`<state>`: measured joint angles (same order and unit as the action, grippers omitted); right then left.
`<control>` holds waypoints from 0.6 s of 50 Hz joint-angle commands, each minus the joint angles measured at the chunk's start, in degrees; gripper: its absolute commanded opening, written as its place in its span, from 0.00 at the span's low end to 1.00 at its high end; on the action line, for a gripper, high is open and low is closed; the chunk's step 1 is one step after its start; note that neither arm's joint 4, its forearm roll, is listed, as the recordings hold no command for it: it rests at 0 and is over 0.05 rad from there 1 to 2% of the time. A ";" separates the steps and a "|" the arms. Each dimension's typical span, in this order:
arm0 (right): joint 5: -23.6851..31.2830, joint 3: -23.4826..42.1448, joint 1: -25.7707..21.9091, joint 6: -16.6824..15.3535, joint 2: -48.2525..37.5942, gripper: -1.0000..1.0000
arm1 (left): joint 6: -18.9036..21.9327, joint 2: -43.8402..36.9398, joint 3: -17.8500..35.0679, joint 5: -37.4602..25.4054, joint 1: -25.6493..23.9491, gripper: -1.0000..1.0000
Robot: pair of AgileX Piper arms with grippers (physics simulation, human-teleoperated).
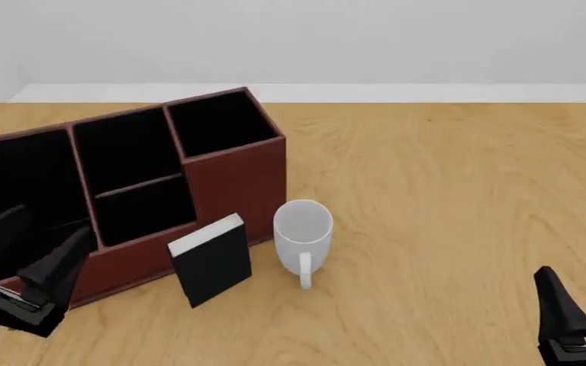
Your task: Pick up the book and place it in the front compartment of the caddy.
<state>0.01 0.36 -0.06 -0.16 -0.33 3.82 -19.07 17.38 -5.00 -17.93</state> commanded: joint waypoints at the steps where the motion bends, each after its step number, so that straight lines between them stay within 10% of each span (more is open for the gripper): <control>1: 0.14 0.03 0.00 0.03 0.10 1.00 | 3.60 -18.48 11.73 -4.34 -6.87 1.00; 30: 0.41 0.20 -0.01 0.07 0.17 1.00 | 9.59 -44.17 19.79 -0.32 -5.67 1.00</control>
<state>0.29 0.48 -0.06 -0.10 -0.20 11.77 -55.05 36.35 -8.00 -24.14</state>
